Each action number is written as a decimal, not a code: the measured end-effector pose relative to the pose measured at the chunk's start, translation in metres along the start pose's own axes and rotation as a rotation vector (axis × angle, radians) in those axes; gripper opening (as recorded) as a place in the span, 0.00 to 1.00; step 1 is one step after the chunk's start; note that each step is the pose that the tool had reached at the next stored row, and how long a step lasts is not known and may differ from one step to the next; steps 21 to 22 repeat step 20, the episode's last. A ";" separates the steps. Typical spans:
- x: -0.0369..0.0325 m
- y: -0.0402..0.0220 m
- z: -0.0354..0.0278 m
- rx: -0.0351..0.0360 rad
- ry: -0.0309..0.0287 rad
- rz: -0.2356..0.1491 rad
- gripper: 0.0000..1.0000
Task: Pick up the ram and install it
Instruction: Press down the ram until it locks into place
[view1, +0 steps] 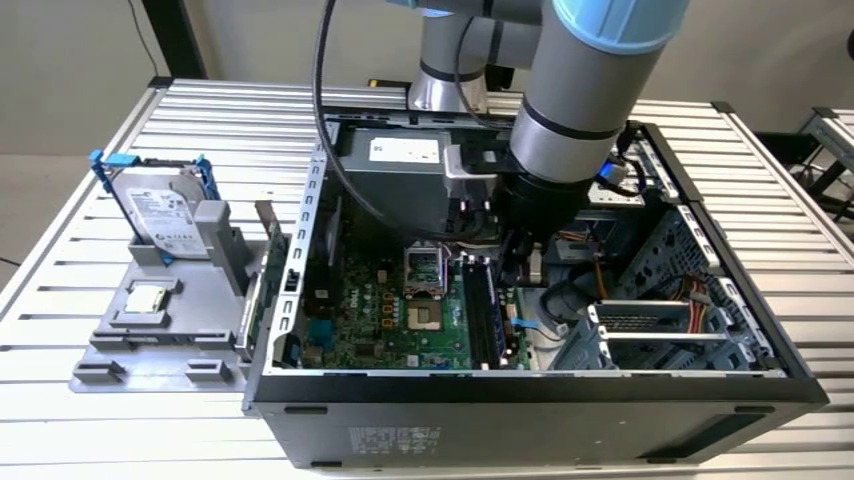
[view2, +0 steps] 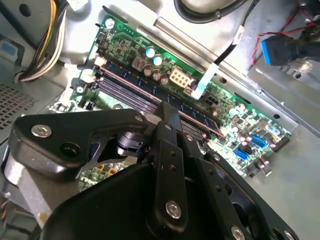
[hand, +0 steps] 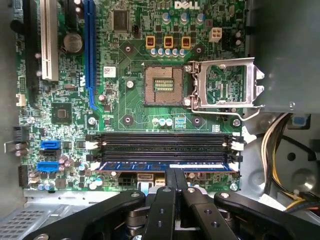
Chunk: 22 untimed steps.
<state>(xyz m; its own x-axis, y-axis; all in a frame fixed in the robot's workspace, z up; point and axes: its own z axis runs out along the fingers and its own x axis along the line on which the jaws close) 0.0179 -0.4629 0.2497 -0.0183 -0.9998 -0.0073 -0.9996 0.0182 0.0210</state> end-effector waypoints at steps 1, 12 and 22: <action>0.0000 0.0000 -0.0019 0.0000 0.0006 0.000 0.00; -0.0003 0.0007 -0.0343 0.0002 0.0118 0.000 0.00; -0.0003 0.0007 -0.0346 0.0002 0.0119 0.000 0.00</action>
